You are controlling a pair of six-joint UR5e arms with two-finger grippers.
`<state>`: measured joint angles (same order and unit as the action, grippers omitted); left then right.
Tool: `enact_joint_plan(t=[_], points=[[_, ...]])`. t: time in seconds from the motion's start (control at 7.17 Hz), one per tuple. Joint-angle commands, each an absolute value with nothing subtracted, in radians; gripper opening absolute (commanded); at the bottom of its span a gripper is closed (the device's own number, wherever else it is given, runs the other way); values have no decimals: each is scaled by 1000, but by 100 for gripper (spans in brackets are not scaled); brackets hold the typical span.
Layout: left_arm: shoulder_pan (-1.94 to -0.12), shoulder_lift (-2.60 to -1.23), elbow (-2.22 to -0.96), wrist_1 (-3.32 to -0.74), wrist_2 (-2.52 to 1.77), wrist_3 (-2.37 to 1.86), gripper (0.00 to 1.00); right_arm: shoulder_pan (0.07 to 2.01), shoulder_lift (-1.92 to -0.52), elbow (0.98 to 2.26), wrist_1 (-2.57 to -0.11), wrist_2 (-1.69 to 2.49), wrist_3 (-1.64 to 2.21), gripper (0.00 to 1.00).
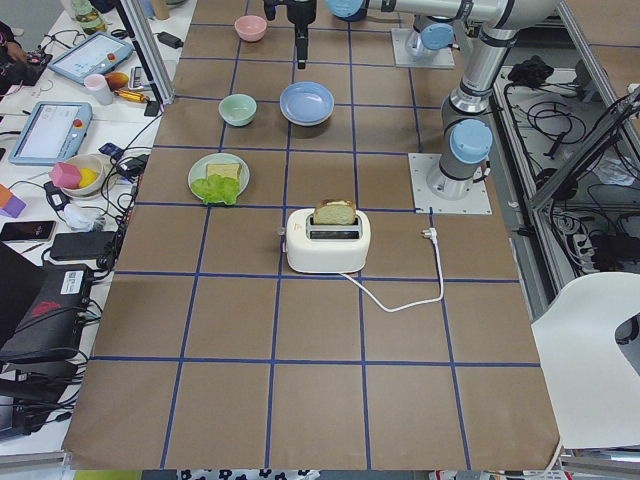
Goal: Stack three plates with pink and blue
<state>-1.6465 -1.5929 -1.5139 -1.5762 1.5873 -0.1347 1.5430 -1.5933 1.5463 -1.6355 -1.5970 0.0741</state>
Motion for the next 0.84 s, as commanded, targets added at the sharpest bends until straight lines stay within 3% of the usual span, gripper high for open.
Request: enact_joint_plan(t=[0.0,0.7], points=[[-1631,-1598,-1503,-1585,1585,-74,100,1551,-1617,1578,-1683,-1630,86,100],[-1625,-1586,-1520,-1583,1588,-80,100,1552,-1608,1560,-1683,-1531,100,100]])
